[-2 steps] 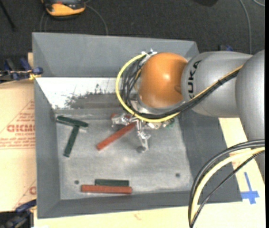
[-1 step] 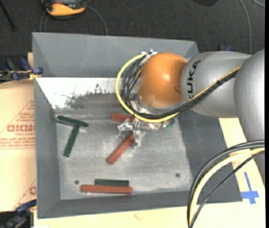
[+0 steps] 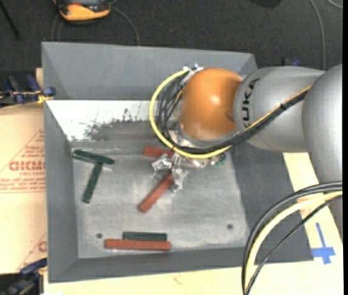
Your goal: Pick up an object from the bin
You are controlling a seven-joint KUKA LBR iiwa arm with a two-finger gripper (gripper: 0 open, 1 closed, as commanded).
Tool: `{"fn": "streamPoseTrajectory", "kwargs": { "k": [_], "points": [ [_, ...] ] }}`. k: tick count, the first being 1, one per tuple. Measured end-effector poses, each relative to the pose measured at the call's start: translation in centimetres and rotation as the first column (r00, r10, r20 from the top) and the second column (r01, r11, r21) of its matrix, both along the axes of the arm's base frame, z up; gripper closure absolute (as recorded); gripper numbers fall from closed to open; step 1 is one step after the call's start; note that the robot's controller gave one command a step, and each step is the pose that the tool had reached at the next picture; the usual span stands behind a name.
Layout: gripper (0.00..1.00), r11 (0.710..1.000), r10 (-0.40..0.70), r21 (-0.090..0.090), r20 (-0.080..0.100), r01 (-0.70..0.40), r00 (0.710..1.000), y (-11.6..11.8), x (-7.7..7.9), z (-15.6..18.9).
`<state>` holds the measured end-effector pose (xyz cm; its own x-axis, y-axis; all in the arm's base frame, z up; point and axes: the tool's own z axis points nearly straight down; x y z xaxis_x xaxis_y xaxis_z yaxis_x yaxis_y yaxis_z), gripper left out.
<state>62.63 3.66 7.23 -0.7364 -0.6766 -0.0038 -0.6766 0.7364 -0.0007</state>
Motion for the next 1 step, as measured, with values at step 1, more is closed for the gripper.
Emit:
{"fn": "streamPoseTrajectory", "kwargs": {
  "k": [1],
  "points": [
    [1.0, 1.0, -0.001, 0.0, 0.006, 0.001, 1.0, 2.62, 1.66, 15.73]
  ]
}}
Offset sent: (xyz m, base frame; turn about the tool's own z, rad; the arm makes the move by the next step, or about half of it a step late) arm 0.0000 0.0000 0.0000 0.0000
